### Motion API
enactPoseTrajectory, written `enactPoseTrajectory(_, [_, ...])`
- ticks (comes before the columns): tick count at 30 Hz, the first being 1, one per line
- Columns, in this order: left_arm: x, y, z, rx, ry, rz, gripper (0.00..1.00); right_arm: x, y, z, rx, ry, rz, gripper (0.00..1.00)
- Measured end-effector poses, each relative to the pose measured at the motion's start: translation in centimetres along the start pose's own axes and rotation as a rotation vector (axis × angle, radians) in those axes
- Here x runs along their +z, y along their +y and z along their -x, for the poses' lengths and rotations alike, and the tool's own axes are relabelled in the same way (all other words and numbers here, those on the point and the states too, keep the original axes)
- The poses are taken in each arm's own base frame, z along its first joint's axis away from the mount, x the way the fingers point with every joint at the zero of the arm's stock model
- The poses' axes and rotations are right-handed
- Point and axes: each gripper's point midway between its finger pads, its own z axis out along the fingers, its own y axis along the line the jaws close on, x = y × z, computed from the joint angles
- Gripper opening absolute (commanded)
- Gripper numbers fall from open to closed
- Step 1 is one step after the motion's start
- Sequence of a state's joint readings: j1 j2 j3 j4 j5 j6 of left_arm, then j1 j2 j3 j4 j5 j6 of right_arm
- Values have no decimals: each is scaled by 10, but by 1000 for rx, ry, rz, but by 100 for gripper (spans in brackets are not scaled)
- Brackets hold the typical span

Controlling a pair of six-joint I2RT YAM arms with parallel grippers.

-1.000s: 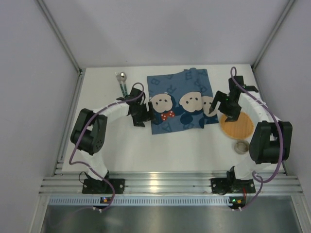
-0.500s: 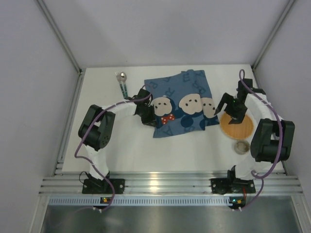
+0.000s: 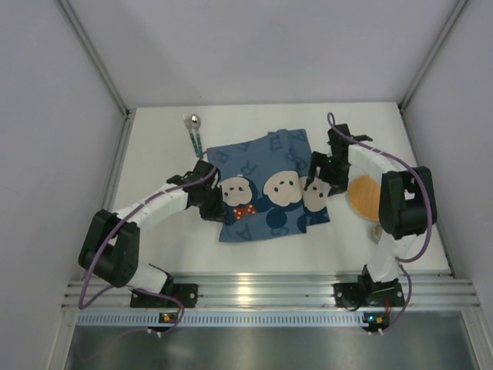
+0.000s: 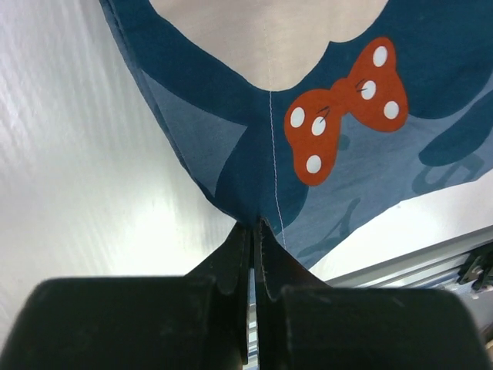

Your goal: Set the dinner table for one person

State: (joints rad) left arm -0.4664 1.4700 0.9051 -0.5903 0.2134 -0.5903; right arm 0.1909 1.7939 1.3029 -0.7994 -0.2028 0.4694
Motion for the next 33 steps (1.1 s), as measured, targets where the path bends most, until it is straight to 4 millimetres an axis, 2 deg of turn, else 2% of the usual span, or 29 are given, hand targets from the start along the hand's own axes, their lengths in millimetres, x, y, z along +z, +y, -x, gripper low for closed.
enactPoseTrajectory(2, [0,7,-8,-6,12,16,0,11,-1,-6,-3,28,-24,79])
enactPoseTrajectory(3, [0,11,-13,-10,19,29,0,16,-3,-8,-4,38,-35,72])
enactPoseTrajectory(11, [-12,28,-33,-35,11,67,0,35,-20,-23,5,77,-96,55])
enactPoseTrajectory(12, [-15,28,-34,-37,3,65,0,35,-20,-25,1,76,-98,46])
enactPoseTrajectory(14, [-20,28,-34,-43,-11,61,0,37,-20,-28,-4,77,-97,38])
enactPoseTrajectory(15, [-22,27,-33,-44,-18,60,0,38,-19,-30,-8,79,-95,31])
enactPoseTrajectory(17, [-24,27,-32,-47,-32,59,0,39,-14,-36,-15,88,-81,27])
enactPoseTrajectory(21, [-27,28,-31,-64,-40,63,0,45,5,-49,-43,113,-29,0])
enactPoseTrajectory(24, [-28,29,-30,-79,-47,66,0,48,17,-58,-56,129,6,0])
enactPoseTrajectory(28, [-30,36,-29,-113,-49,97,0,46,14,-59,-43,119,17,0])
enactPoseTrajectory(30, [-34,45,-26,-150,-54,134,0,43,3,-61,-24,115,-2,0])
enactPoseTrajectory(33, [-46,69,-15,-255,-73,207,0,35,-24,-57,32,96,-57,0])
